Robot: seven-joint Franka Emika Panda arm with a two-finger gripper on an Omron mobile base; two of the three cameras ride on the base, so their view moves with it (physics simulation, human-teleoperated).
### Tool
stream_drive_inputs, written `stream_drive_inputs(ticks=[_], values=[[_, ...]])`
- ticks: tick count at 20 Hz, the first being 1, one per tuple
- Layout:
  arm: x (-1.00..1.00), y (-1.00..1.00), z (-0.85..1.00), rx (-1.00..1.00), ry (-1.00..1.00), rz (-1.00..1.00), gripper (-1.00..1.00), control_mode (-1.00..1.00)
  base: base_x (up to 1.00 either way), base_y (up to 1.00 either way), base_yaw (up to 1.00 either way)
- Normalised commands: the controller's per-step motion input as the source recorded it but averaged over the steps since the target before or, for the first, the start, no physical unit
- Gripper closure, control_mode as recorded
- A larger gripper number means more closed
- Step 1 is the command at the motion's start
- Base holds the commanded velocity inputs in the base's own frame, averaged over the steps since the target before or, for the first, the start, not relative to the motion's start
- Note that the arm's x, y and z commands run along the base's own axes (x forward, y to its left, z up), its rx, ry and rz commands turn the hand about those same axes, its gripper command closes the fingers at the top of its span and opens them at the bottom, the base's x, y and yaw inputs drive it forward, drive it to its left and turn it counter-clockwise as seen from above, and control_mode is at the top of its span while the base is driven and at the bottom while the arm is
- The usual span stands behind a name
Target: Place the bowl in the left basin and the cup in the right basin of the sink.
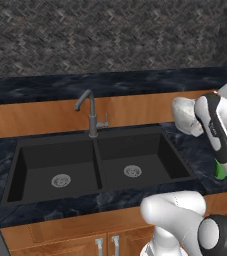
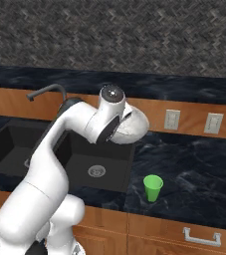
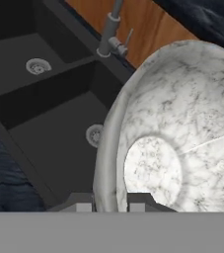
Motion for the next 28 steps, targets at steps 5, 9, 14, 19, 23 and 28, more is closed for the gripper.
stream_drive_inputs(ticks=[5,9,14,19,23,28], values=[[-0.37,0.24,0.19,0.00,0.00,0.28,1.00,-1.00,0.00,0.00,0.00],[-0.37,0.26,0.13,-0.01,0.00,0.28,1.00,-1.00,0.00,0.00,0.00],[-0.36,0.31,0.07,-0.09,0.00,0.30,1.00,-1.00,0.00,0.00,0.00],[-0.39,0.29,0.05,-0.06,0.00,0.28,1.00,-1.00,0.00,0.00,0.00],[-0.38,0.31,0.02,-0.04,0.00,0.22,1.00,-1.00,0.00,0.00,0.00],[-0.22,0.35,0.00,-0.01,0.02,0.14,1.00,-1.00,0.00,0.00,0.00]])
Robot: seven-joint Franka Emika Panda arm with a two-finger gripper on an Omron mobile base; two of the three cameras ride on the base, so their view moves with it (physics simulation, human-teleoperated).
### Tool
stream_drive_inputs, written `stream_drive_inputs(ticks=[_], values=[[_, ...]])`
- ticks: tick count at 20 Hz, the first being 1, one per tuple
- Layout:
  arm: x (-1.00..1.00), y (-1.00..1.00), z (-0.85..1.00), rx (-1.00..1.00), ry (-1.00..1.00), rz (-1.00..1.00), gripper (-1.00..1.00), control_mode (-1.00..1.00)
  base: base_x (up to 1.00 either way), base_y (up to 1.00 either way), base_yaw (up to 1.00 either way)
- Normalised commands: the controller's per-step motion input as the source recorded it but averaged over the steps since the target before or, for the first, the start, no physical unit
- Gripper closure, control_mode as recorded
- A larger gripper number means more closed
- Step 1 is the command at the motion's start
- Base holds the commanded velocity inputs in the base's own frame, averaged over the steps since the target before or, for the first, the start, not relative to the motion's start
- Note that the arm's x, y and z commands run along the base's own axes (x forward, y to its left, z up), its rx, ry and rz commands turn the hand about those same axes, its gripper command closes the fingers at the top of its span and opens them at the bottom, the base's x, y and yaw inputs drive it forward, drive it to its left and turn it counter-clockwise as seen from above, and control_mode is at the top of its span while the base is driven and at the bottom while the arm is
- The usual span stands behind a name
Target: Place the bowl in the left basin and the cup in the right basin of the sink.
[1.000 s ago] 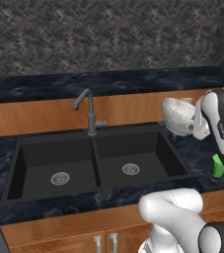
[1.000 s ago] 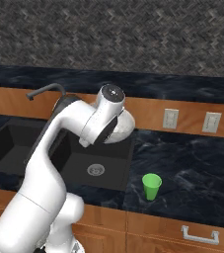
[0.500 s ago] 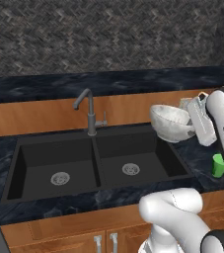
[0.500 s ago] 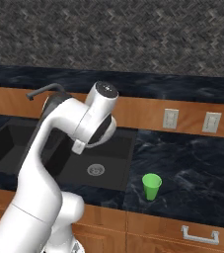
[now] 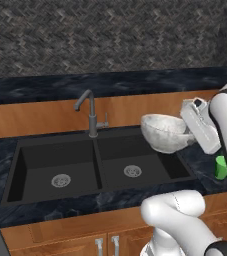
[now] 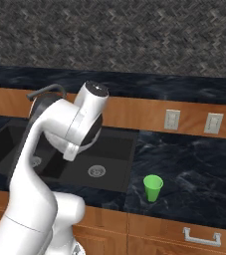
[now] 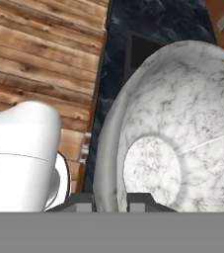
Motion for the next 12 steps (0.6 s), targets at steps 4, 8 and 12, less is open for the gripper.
stream_drive_inputs(ticks=[4,8,12], values=[[-0.11,0.43,0.00,-0.02,0.00,0.10,1.00,-1.00,0.00,0.00,0.00],[-0.13,0.41,0.00,-0.01,0.00,0.11,1.00,-1.00,0.00,0.00,0.00],[-0.07,0.36,0.00,0.00,0.09,0.14,1.00,-1.00,0.00,0.00,0.00]])
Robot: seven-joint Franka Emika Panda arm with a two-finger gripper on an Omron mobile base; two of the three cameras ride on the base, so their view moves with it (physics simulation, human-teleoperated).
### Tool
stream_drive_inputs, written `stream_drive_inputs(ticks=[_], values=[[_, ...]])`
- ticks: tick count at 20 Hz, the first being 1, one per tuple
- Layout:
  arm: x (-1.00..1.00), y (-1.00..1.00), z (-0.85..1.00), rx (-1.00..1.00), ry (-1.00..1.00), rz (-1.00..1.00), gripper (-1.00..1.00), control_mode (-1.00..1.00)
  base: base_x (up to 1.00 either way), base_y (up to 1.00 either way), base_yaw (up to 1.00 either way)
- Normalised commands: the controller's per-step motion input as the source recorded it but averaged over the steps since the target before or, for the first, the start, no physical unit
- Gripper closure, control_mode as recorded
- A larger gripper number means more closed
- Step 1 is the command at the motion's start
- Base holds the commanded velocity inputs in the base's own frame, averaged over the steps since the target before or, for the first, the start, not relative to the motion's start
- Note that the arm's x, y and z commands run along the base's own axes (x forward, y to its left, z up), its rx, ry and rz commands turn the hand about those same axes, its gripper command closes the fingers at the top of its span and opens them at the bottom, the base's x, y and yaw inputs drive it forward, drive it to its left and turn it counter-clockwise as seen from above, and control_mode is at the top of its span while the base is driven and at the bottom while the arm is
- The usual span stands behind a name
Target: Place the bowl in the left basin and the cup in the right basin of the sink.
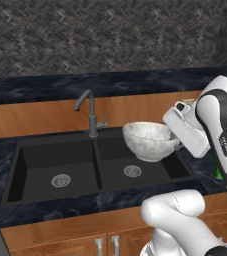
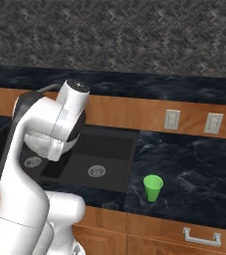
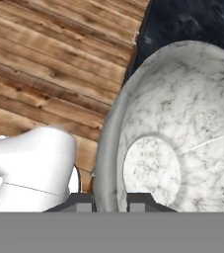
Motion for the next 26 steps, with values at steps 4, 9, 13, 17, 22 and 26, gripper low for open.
stream_drive_inputs(ticks=[4,9,13,17,22,26], values=[[-0.06,0.41,0.00,0.00,0.00,0.15,1.00,-1.00,0.00,0.00,0.00],[-0.01,0.44,-0.04,0.00,0.00,0.12,1.00,-1.00,0.00,0.00,0.00],[-0.05,0.41,-0.05,-0.01,0.00,0.06,1.00,-1.00,0.00,0.00,0.00],[-0.11,0.40,-0.08,-0.03,-0.01,0.00,1.00,-1.00,0.00,0.00,0.00],[-0.07,0.42,-0.09,-0.02,-0.04,-0.02,1.00,-1.00,0.00,0.00,0.00],[-0.01,0.45,-0.12,-0.02,-0.08,-0.08,1.00,-1.00,0.00,0.00,0.00]])
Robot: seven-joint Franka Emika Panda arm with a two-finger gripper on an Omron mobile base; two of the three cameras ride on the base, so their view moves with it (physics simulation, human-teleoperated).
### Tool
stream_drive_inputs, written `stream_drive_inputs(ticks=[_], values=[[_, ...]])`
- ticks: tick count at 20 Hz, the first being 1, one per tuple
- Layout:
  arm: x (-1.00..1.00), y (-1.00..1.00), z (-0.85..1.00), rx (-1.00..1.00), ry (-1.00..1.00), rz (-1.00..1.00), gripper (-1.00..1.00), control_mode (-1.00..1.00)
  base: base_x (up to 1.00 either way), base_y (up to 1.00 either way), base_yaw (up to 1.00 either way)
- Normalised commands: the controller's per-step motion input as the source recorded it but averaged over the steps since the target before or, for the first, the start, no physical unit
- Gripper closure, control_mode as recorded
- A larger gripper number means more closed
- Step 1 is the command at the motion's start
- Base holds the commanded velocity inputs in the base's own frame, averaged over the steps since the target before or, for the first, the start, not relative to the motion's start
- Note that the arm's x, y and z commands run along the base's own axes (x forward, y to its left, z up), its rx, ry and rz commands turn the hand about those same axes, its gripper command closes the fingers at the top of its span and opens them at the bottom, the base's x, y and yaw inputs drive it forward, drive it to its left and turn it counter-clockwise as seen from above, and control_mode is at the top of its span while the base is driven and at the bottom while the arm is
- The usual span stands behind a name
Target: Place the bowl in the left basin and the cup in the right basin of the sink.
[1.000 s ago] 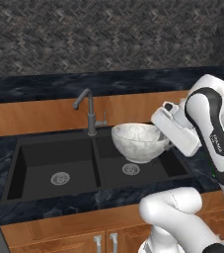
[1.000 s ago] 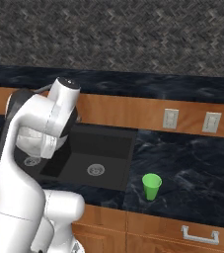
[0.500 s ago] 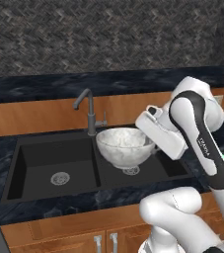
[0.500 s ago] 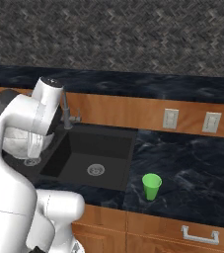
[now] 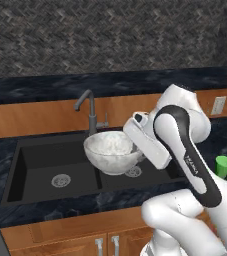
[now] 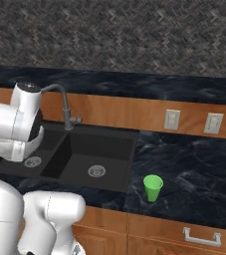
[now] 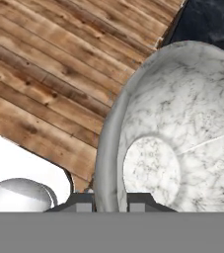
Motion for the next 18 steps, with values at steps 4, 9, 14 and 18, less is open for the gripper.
stream_drive_inputs(ticks=[4,9,14,18], values=[[0.00,0.44,-0.08,0.00,-0.10,-0.19,1.00,-1.00,0.00,0.00,0.00],[0.01,0.45,-0.05,0.00,-0.04,-0.20,1.00,-1.00,0.00,0.00,0.00],[0.10,0.51,-0.04,0.00,0.00,-0.20,1.00,-1.00,0.00,0.00,0.00],[0.08,0.41,-0.04,0.00,0.00,-0.15,1.00,-1.00,0.00,0.00,0.00]])
